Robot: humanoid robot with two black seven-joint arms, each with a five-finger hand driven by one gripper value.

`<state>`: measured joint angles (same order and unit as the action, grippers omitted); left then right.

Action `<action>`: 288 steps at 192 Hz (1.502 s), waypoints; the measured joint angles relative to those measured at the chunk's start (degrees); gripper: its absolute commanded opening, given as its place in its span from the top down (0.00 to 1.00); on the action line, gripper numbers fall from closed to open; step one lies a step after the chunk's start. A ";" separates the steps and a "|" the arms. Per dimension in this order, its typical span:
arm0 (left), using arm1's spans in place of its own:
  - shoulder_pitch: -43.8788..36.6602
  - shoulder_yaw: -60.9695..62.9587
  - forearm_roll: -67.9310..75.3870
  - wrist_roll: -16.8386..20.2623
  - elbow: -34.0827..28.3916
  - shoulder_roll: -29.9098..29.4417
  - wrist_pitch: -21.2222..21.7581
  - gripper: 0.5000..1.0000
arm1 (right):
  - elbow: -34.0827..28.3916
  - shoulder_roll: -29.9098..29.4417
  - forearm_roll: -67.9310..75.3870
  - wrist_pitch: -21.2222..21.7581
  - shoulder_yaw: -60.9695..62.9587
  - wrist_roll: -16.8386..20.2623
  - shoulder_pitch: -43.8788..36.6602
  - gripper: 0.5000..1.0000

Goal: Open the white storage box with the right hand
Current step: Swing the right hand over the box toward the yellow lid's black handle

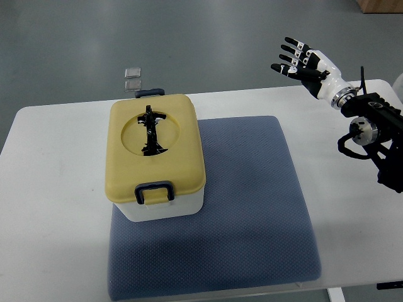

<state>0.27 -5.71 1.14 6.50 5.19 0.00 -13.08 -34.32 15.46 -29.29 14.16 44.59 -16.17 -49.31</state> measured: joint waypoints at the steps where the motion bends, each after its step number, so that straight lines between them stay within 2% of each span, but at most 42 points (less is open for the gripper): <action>1: 0.00 0.00 0.00 0.00 0.00 0.00 0.00 0.00 | -0.05 0.08 0.01 0.01 -0.36 -0.13 -0.18 0.15; 38: 0.00 0.00 0.00 0.00 0.00 0.00 0.00 0.00 | -3.17 4.91 0.01 0.85 -19.51 -6.63 -10.67 0.16; 74: -0.01 0.00 0.00 0.00 0.00 0.00 0.00 0.00 | -6.65 8.60 -0.12 1.22 -39.07 -16.08 -24.20 0.15; 89: 0.00 0.00 0.00 0.00 0.00 0.00 0.00 0.00 | -8.21 9.38 -0.16 1.29 -45.73 -18.12 -29.49 0.15; 135: 0.00 0.00 0.00 0.00 0.00 0.00 0.00 0.00 | -12.87 8.14 -0.45 1.27 -63.57 -18.83 -44.94 0.16; 182: 0.00 0.00 0.00 0.00 0.00 0.00 0.00 0.00 | -18.61 3.39 -5.88 0.12 -73.41 -18.84 -56.08 0.16; 229: 0.00 0.00 0.00 0.00 0.00 0.00 0.00 0.00 | -22.20 -2.65 -15.27 -6.67 -79.51 -18.84 -62.56 0.16; 288: 0.00 0.00 0.00 0.00 0.00 0.00 0.00 0.00 | -22.75 -9.89 -20.03 -13.18 -83.44 -18.84 -66.16 0.17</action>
<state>0.26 -5.71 1.14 6.50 5.19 0.00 -13.08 -57.06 5.57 -49.32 0.98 -38.85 -35.01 -115.47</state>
